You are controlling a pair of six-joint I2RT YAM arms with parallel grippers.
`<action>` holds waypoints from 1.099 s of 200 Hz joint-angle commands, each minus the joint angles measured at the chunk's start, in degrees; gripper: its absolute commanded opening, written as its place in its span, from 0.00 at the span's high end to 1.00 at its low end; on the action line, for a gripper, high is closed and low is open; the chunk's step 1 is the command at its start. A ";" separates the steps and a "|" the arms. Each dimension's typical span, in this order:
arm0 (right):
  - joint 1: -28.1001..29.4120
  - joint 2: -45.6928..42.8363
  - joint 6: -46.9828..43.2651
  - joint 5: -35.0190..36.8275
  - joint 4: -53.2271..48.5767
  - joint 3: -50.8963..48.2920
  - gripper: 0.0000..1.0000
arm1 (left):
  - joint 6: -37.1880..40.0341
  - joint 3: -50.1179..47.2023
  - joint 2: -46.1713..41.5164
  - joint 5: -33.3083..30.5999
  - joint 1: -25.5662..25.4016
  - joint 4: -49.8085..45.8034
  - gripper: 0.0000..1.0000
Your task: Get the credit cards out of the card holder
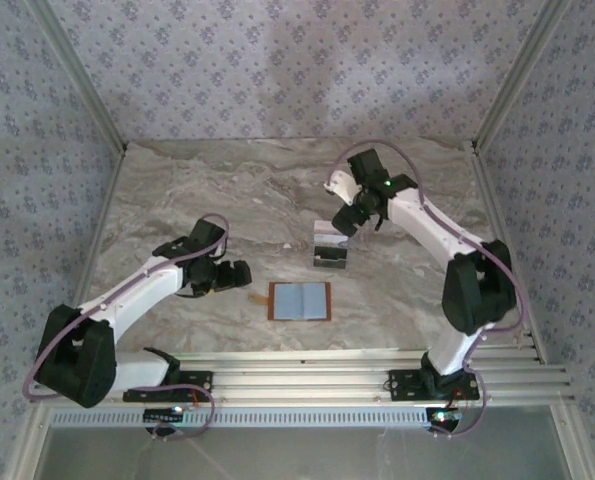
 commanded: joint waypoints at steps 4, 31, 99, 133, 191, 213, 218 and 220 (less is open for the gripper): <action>-2.19 -6.44 9.32 5.59 9.90 -8.22 0.00 | 2.09 1.40 -1.59 -10.83 2.07 0.74 0.00; -7.05 -12.49 15.70 7.66 16.82 -19.84 0.00 | 4.71 0.73 -3.63 -22.89 4.23 4.02 0.00; -19.94 -22.28 24.47 4.47 49.08 -48.15 0.00 | 18.18 -7.85 -6.54 -33.11 16.61 26.52 0.00; -23.59 -21.29 27.43 1.62 62.80 -54.74 0.00 | 21.12 -15.93 -5.31 -26.53 23.53 44.90 0.00; -26.29 -11.86 29.18 -5.00 81.13 -57.87 0.00 | 29.42 -20.04 4.84 -15.37 24.91 71.32 0.00; -26.11 -8.84 28.98 -5.09 82.47 -56.93 0.00 | 30.45 -17.79 7.25 -13.26 26.10 70.41 0.00; -26.12 -8.86 28.89 -5.23 80.18 -55.96 0.00 | 30.73 -17.96 7.63 -12.15 26.50 71.17 0.01; -26.12 -8.79 28.92 -5.32 79.84 -55.72 0.00 | 30.85 -18.15 7.80 -11.84 26.55 71.68 0.01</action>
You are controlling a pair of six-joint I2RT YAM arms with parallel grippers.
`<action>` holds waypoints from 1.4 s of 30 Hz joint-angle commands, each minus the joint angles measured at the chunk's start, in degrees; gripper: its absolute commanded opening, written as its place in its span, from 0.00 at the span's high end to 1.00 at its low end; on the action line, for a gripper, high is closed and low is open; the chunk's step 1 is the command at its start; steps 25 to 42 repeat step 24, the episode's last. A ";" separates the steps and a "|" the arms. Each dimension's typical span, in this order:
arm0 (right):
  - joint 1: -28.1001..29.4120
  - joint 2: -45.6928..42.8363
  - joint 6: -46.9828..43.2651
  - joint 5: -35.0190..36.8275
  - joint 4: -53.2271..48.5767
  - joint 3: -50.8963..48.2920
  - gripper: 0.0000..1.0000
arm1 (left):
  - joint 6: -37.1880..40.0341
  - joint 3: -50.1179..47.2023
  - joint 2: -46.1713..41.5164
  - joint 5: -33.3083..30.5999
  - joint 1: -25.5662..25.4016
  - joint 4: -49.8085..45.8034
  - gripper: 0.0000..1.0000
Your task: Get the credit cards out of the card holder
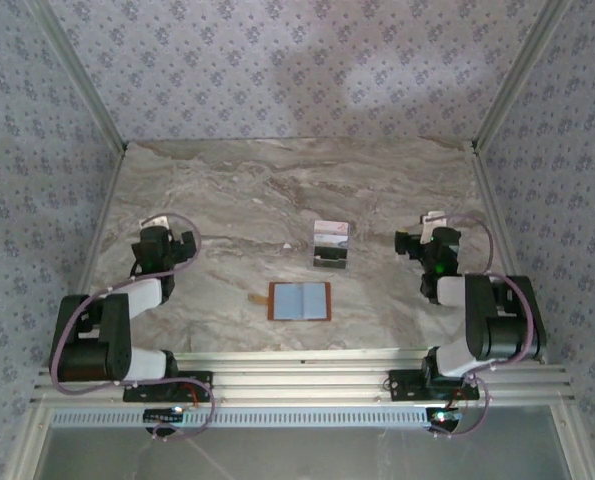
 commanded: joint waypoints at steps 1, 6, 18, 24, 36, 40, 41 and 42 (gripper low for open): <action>-0.24 1.37 1.16 -2.08 3.15 1.21 0.00 | 2.95 1.41 1.92 6.83 1.61 8.32 0.01; -0.45 1.47 1.53 -1.43 3.44 1.01 0.00 | 3.83 -1.25 9.34 12.71 3.15 20.45 0.01; 0.06 1.46 1.20 -0.66 3.36 1.08 0.00 | 5.75 -0.21 9.26 10.30 0.92 18.13 0.00; 0.18 1.57 1.16 -0.56 3.37 1.10 0.00 | 5.70 -0.21 9.23 10.31 0.97 18.13 0.00; 0.18 1.57 1.16 -0.56 3.37 1.10 0.00 | 5.70 -0.21 9.23 10.31 0.97 18.13 0.00; 0.18 1.57 1.16 -0.56 3.37 1.10 0.00 | 5.70 -0.21 9.23 10.31 0.97 18.13 0.00; 0.18 1.57 1.16 -0.56 3.37 1.10 0.00 | 5.70 -0.21 9.23 10.31 0.97 18.13 0.00; 0.18 1.57 1.16 -0.56 3.37 1.10 0.00 | 5.70 -0.21 9.23 10.31 0.97 18.13 0.00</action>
